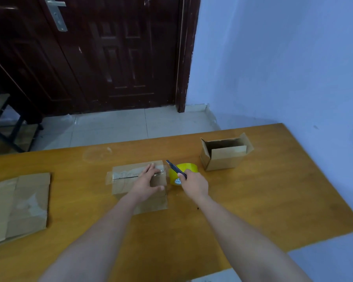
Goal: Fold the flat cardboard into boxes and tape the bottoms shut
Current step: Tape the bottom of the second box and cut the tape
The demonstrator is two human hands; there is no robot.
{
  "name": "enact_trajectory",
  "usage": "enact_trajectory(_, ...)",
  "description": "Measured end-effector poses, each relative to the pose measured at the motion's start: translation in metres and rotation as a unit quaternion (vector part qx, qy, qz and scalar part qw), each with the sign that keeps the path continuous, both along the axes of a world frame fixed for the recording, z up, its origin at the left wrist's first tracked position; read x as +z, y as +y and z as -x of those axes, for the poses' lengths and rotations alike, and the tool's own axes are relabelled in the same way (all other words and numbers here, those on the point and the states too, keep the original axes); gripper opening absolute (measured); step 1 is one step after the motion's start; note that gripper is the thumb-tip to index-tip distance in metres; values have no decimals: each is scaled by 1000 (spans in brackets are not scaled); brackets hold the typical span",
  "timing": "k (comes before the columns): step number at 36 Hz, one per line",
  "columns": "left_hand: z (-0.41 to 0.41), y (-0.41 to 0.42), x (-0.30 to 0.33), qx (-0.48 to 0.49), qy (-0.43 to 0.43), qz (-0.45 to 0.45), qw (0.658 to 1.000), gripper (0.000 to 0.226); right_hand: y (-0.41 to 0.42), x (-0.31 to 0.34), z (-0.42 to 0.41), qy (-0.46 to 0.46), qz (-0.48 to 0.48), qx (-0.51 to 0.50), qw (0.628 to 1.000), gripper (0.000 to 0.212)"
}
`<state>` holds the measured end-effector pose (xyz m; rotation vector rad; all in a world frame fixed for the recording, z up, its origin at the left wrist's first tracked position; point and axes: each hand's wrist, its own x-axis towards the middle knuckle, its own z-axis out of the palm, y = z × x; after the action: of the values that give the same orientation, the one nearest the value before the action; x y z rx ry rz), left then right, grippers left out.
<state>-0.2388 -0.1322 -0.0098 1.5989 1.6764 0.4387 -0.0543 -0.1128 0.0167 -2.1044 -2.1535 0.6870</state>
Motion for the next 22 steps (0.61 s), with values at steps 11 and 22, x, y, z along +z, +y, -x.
enact_trajectory(11, -4, 1, 2, -3, 43, -1, 999, 57, -22, -1, -4, -48, -30, -17, 998, 41)
enact_trajectory(22, -6, 3, 3, -15, 49, -1, 999, 58, -17, 9, 5, -97, -24, 54, 994, 40)
